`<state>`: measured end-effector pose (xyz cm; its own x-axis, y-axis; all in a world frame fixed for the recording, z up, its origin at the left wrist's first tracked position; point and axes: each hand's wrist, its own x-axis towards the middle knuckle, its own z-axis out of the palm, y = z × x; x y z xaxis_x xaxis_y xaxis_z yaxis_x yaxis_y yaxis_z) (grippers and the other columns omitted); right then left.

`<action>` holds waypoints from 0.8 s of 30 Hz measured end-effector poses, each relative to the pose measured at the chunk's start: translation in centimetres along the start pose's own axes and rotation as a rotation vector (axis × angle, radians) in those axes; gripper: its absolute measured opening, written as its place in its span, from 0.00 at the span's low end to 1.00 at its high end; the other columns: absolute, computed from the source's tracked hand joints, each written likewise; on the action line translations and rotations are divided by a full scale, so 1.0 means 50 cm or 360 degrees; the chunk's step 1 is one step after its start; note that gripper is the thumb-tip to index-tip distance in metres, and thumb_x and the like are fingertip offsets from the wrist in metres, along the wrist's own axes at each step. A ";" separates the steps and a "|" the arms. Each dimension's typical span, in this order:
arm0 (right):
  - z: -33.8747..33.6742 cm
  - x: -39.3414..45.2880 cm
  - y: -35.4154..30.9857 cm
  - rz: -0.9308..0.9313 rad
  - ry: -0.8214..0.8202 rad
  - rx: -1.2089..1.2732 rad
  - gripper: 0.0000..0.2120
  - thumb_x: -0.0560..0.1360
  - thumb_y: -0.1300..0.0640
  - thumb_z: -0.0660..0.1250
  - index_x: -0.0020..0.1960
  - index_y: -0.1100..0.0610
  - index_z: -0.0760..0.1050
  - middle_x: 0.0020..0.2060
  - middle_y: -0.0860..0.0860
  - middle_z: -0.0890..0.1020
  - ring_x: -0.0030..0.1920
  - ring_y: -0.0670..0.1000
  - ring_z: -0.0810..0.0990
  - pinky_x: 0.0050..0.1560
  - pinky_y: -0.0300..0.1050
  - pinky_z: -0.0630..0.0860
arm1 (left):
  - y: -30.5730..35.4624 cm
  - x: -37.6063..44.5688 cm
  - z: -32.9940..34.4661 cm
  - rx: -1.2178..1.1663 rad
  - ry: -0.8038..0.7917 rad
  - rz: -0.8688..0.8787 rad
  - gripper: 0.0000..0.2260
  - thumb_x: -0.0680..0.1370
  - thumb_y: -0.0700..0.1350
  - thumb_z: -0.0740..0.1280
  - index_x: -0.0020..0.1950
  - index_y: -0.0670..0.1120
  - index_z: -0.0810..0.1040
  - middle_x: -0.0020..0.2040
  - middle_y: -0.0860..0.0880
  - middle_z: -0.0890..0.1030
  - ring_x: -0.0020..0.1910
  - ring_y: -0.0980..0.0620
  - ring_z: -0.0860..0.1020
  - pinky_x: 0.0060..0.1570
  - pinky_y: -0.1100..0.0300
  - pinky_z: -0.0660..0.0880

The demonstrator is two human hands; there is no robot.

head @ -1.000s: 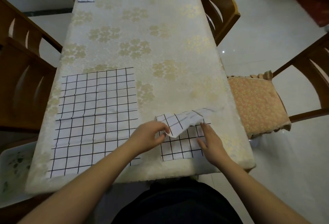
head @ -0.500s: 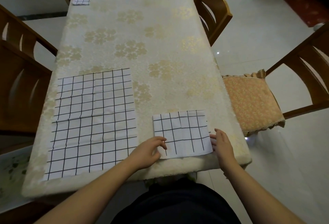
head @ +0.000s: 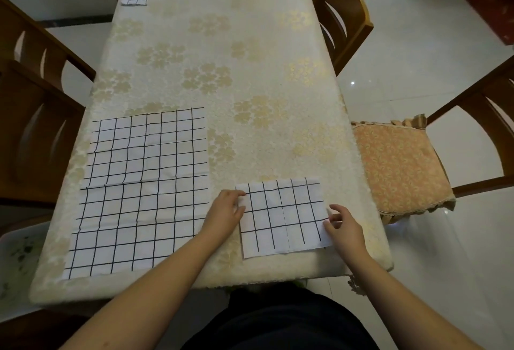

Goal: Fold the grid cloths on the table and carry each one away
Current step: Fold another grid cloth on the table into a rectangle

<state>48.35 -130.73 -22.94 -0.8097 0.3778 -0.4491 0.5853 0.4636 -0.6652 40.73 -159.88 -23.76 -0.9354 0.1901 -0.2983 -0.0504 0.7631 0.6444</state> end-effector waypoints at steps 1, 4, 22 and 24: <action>-0.002 0.002 0.001 -0.0016 -0.0020 -0.0049 0.19 0.77 0.61 0.67 0.68 0.55 0.71 0.45 0.49 0.79 0.42 0.46 0.77 0.35 0.32 0.70 | 0.005 0.017 0.004 0.0019 0.0021 -0.0040 0.17 0.79 0.45 0.67 0.68 0.48 0.73 0.63 0.47 0.72 0.58 0.50 0.75 0.59 0.58 0.72; -0.005 0.004 0.008 -0.0088 -0.0082 -0.0178 0.21 0.77 0.61 0.67 0.68 0.55 0.71 0.45 0.48 0.79 0.41 0.45 0.77 0.36 0.34 0.71 | 0.016 0.061 0.012 0.0125 0.0031 -0.0159 0.21 0.78 0.46 0.68 0.70 0.47 0.70 0.66 0.45 0.70 0.62 0.46 0.73 0.62 0.53 0.72; 0.116 0.060 -0.056 -0.1286 -0.0206 -0.1201 0.28 0.77 0.47 0.54 0.74 0.57 0.65 0.72 0.53 0.70 0.73 0.54 0.68 0.74 0.51 0.60 | 0.029 0.146 -0.036 0.0151 -0.0199 -0.0325 0.06 0.74 0.44 0.72 0.45 0.49 0.75 0.42 0.51 0.77 0.38 0.53 0.74 0.37 0.60 0.71; 0.136 0.072 -0.061 -0.1358 -0.0326 -0.1297 0.29 0.79 0.44 0.53 0.76 0.57 0.62 0.75 0.52 0.66 0.75 0.53 0.63 0.75 0.50 0.52 | 0.026 0.143 -0.039 0.0080 -0.0195 -0.0315 0.05 0.74 0.43 0.71 0.47 0.50 0.77 0.41 0.53 0.78 0.38 0.53 0.75 0.38 0.61 0.72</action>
<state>43.36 -136.24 -26.58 -0.8985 -0.3992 -0.1825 -0.3491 0.9020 -0.2540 33.28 -158.72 -23.72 -0.8594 0.1051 -0.5004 -0.2081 0.8221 0.5300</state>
